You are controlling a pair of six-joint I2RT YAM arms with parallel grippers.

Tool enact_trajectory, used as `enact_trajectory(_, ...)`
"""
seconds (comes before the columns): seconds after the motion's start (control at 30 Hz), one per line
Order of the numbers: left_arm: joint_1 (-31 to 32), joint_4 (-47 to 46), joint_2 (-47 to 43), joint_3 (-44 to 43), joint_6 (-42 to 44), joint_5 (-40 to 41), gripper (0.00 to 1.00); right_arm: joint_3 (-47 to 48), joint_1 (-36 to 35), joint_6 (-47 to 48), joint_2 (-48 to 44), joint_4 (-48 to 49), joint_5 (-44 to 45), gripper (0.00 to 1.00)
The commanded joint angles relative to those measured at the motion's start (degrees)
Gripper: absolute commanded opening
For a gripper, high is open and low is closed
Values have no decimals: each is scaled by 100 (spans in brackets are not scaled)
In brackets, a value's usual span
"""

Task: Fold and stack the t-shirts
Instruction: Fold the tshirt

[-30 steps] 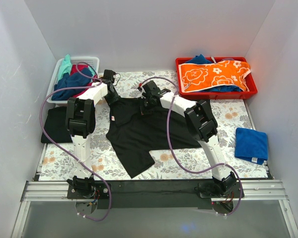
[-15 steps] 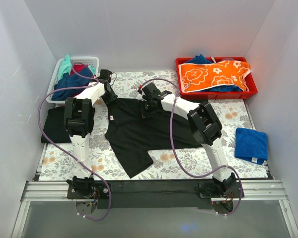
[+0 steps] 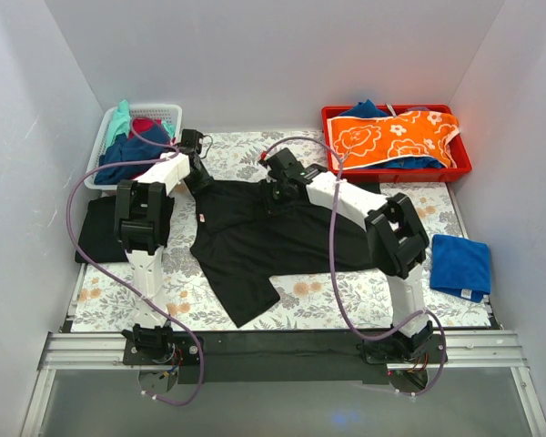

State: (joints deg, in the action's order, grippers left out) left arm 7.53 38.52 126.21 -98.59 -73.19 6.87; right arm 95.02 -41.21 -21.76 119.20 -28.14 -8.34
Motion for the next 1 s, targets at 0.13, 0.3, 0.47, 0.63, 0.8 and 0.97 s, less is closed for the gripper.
enact_trajectory(0.13,20,173,-1282,972,217,156,8,-1362,693,-83,-1179,-376,981,37)
enact_trajectory(0.3,652,234,-2143,1885,410,349,13,-2347,1150,22,-2003,-525,1544,38)
enact_trajectory(0.47,1373,551,-3092,3078,420,237,17,-3076,1265,67,-2629,-640,1853,40)
enact_trajectory(0.63,1593,1025,-4575,4109,-45,-19,30,-3209,1265,-39,-2858,-702,1845,41)
enact_trajectory(0.8,2129,1219,-5615,4917,-1002,-177,42,-3122,1256,-48,-2832,-789,1731,41)
enact_trajectory(0.97,2997,1500,-6256,5349,-1891,-186,47,-3069,1265,-30,-2823,-851,1529,41)
